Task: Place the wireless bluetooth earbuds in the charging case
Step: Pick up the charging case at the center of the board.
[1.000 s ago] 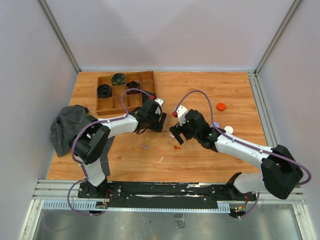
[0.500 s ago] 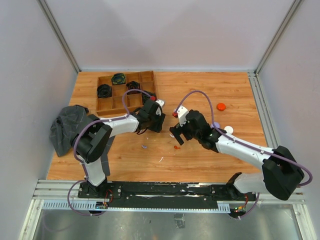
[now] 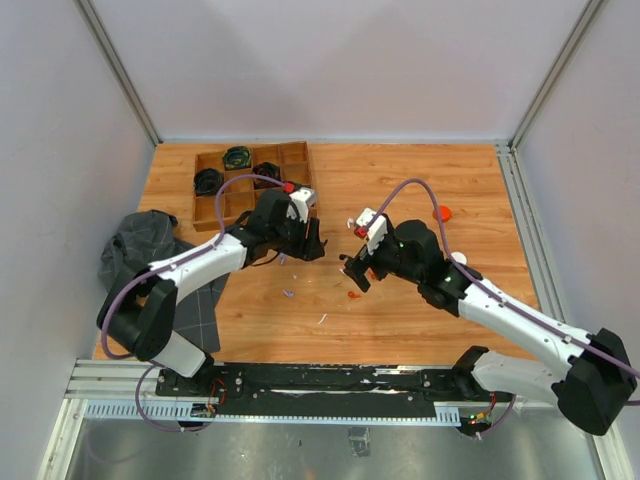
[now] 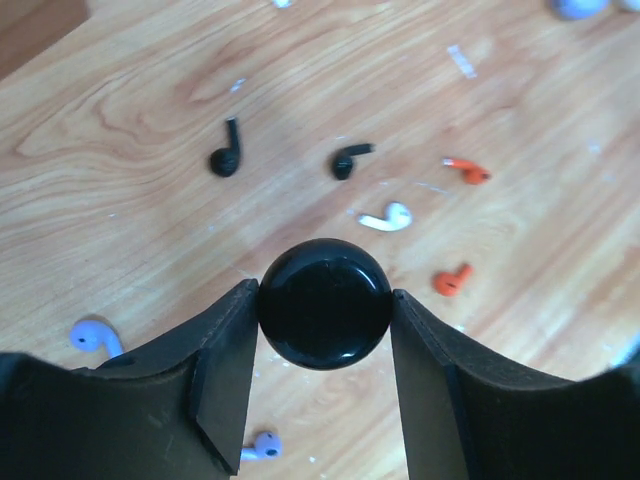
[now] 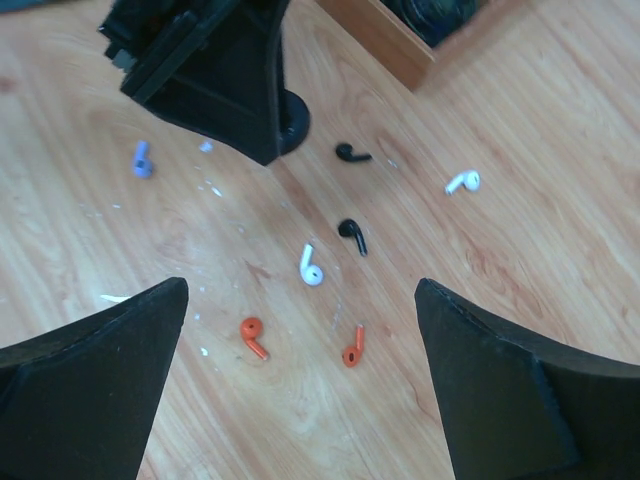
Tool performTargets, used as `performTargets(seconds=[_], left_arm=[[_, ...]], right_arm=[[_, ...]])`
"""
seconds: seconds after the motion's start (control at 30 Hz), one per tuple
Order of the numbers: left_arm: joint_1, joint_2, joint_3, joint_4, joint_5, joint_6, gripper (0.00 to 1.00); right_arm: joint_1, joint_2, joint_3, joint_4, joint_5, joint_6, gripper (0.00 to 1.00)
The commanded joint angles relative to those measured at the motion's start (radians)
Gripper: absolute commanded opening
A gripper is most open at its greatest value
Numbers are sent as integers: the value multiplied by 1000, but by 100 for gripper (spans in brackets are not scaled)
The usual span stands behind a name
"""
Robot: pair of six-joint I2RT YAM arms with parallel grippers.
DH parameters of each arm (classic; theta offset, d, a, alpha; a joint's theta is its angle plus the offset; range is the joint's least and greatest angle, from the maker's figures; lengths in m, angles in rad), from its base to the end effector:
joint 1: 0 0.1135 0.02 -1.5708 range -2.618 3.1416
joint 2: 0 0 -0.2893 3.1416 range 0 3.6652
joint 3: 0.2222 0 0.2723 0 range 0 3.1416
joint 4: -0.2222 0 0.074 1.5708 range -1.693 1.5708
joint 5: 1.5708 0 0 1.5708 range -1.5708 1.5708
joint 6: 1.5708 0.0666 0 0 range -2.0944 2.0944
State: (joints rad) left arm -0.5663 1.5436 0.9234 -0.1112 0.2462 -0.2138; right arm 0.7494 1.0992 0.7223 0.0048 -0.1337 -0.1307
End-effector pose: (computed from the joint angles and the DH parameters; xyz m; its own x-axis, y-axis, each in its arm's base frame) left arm 0.3004 -0.2102 0.2046 -0.6937 0.1972 -0.6928 0.5385 0.7807 -0.3170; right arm 0.2048 0.2027 0.2784 -0.1641 -0.3291 -0.9299 -0.7942 0.6032 -0.0734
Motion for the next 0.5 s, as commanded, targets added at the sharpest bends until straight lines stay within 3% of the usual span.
performTargets(seconds=[0.0, 0.27, 0.47], left_arm=[[5, -112, 32, -87, 185, 16, 41], [5, -211, 178, -319, 323, 129, 42], [5, -233, 249, -436, 390, 255, 43]], right_arm=[[-10, -79, -3, 20, -206, -106, 98], [-7, -214, -12, 7, -334, -338, 97], [-6, -227, -1, -18, -464, -498, 94]])
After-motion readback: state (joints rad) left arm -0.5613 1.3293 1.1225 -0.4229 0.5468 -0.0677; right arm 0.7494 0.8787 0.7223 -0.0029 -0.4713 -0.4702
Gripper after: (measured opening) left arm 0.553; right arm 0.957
